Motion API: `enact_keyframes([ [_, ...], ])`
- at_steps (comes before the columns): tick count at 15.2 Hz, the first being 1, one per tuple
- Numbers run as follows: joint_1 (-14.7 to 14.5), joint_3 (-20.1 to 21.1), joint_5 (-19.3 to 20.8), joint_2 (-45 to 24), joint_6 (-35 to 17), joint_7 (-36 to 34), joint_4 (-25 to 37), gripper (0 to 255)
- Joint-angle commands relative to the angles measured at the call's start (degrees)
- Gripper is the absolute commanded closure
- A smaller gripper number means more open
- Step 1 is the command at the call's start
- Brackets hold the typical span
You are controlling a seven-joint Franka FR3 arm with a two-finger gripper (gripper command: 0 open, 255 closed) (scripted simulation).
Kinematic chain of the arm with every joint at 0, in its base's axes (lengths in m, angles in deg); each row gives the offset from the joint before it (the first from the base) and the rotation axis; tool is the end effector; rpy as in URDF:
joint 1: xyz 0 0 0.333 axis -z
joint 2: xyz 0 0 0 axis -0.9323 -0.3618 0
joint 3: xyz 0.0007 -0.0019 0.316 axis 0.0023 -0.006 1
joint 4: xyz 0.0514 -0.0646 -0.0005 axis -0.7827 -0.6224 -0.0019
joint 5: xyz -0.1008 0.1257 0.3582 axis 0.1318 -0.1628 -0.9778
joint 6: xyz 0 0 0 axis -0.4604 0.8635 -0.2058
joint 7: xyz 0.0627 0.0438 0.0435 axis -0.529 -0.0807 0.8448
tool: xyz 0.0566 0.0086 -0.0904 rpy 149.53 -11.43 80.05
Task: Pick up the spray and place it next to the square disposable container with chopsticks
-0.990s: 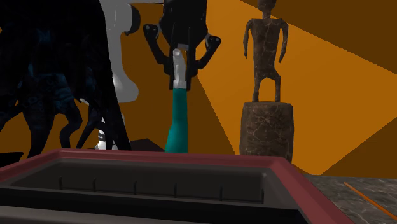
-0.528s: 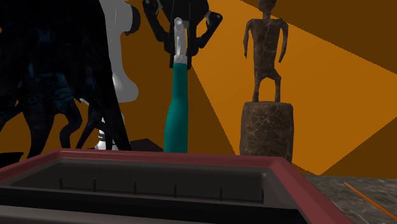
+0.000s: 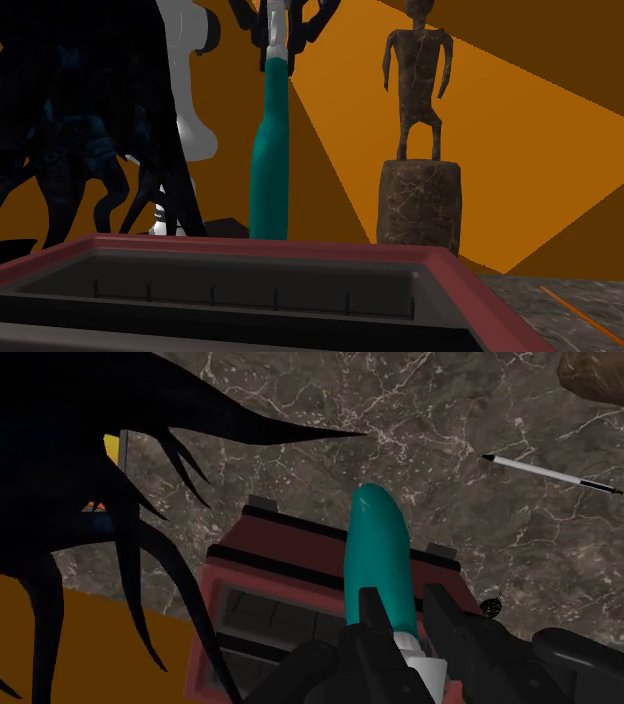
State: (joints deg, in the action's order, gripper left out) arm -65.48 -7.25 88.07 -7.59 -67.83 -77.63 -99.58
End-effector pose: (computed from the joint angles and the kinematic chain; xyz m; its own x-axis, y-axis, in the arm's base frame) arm 0.6025 0.0500 0.5787 0.9081 -0.4119 0.0756 -0.4177 -0.9038 0.0930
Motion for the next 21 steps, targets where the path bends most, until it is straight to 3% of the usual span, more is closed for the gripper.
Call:
enact_keyframes([
  [1,0.85,-0.48,-0.60,3.15,0.08,1.34,-2.84,255],
  [11,5.02,-5.41,-2.76,21.44,1.36,10.87,-18.64,255],
  [21,8.37,-12.15,-1.18,35.60,6.65,21.27,-26.42,255],
])
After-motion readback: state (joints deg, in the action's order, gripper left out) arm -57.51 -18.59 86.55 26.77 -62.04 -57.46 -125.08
